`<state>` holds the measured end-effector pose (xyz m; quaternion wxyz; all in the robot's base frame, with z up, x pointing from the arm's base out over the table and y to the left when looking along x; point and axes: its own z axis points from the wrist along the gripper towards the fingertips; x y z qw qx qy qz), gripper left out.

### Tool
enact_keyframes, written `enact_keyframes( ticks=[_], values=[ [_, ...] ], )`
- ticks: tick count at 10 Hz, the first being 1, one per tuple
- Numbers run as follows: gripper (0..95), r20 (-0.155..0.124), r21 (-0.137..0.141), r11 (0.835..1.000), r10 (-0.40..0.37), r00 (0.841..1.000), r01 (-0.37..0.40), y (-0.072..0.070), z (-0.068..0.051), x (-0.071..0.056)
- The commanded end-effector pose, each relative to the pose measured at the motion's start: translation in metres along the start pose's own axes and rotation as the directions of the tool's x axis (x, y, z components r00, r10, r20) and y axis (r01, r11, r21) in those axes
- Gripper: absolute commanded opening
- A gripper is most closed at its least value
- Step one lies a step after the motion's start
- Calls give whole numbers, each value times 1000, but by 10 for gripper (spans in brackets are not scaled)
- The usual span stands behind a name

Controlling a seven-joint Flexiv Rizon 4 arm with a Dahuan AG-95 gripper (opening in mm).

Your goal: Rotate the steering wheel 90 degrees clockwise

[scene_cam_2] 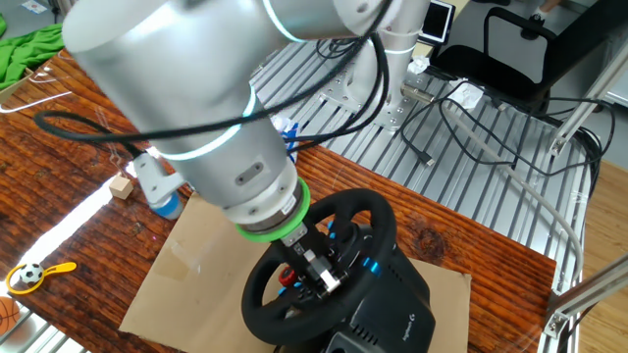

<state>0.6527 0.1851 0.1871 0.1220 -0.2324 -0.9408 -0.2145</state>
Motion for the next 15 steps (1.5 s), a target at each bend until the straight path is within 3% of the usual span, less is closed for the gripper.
enact_keyframes(
  ticks=[1, 2, 5, 7, 9, 11, 15],
  values=[
    [0, -6, -9, 1000, 0, 1000, 0, -2, 4, 0],
    [0, -6, -9, 1000, 0, 1000, 0, -2, 5, 0],
    [0, -42, -64, 998, 10, 999, -13, -5, 14, -6],
    [0, -44, -67, 998, 9, 999, -12, -8, 19, -9],
    [0, -61, -96, 995, 13, 998, -19, -11, 21, -13],
    [0, -60, -95, 995, 11, 998, -17, -12, 23, -14],
    [0, -109, -180, 982, 44, 993, -63, -17, 24, -18]
  ],
)
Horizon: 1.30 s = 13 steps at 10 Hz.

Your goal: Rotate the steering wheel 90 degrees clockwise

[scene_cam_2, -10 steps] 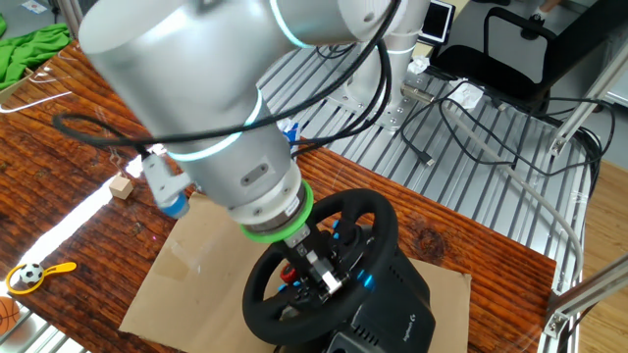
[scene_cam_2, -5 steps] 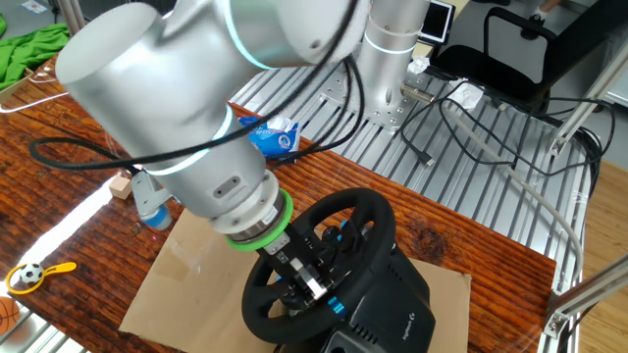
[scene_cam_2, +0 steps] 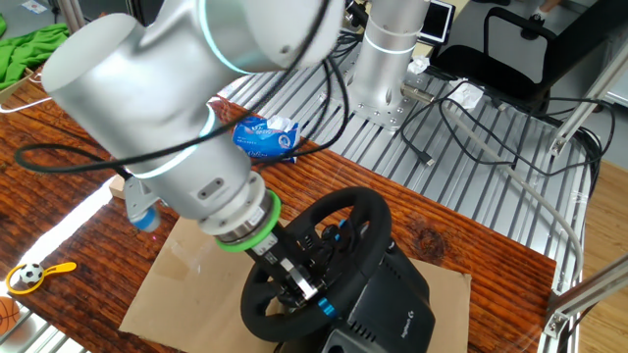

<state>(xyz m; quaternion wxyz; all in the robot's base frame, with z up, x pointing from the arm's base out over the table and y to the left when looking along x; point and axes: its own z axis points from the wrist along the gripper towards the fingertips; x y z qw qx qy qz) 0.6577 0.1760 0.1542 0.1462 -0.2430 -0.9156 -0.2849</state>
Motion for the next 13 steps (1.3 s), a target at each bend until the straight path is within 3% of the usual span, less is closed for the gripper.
enact_keyframes(
  ticks=[1, 5, 11, 13],
  values=[
    [0, -23, -53, 998, 31, 999, -32, -1, 0, 0],
    [0, -26, -46, 998, 42, 999, -43, 2, -12, 6],
    [0, -38, -68, 997, 35, 999, -37, -6, -20, 0],
    [0, -48, -93, 995, 42, 998, -46, -12, -22, -4]
  ],
)
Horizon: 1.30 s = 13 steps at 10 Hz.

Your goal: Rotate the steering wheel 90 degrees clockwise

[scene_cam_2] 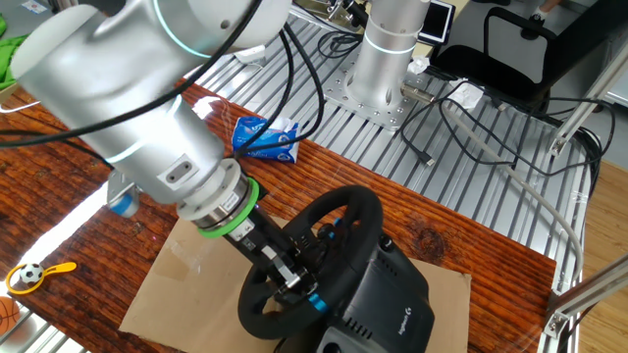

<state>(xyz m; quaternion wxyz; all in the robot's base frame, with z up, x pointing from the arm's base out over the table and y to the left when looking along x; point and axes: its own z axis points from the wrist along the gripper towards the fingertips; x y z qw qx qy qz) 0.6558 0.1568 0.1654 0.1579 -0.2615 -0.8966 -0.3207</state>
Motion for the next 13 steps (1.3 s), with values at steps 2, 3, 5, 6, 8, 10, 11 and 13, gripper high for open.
enact_keyframes(
  ticks=[2, 3, 5, 6, 8, 10, 11, 13],
  values=[
    [0, -13, -54, 998, 21, 1000, -21, -5, -3, -6],
    [0, -10, -51, 999, 19, 1000, -19, -5, -3, -5],
    [0, -2, -46, 999, 24, 1000, -24, -3, -6, -2],
    [0, 0, -49, 998, 25, 1000, -25, -2, -9, -1],
    [0, -2, -58, 998, 27, 1000, -27, -2, -11, 0],
    [0, 12, -58, 998, 30, 999, -29, 0, -12, 2],
    [0, 12, -60, 998, 34, 999, -33, 0, -14, 3],
    [0, 20, -64, 997, 33, 999, -31, 0, -14, 2]
  ],
)
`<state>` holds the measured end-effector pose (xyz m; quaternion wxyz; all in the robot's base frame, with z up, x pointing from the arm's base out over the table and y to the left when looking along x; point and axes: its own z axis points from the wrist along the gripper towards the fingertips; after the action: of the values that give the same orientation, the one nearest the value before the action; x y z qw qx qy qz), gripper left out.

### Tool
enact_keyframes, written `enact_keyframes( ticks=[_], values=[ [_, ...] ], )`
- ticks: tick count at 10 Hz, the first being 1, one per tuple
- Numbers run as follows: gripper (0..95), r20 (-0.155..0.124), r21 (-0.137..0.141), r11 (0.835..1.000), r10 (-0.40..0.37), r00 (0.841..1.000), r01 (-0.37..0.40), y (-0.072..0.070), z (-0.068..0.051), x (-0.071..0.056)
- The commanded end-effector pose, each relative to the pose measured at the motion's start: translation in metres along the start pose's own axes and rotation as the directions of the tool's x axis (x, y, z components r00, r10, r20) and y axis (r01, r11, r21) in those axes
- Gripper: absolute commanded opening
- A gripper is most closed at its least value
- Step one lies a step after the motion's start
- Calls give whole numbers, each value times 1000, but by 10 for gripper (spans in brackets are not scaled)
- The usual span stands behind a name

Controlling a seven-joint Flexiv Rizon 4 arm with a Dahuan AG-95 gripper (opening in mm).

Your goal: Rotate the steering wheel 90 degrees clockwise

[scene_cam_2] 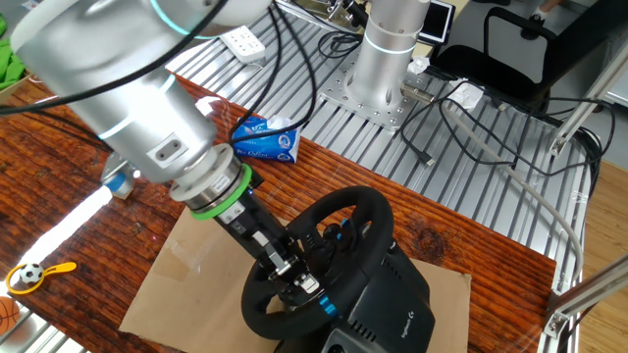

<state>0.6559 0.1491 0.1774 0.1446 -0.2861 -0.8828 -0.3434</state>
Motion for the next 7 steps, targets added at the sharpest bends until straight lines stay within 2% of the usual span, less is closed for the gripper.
enact_keyframes(
  ticks=[1, 7],
  values=[
    [0, 8, -7, 1000, 3, 1000, -3, -2, 0, -1],
    [0, 39, -37, 999, 11, 999, -9, -7, -2, -6]
  ],
)
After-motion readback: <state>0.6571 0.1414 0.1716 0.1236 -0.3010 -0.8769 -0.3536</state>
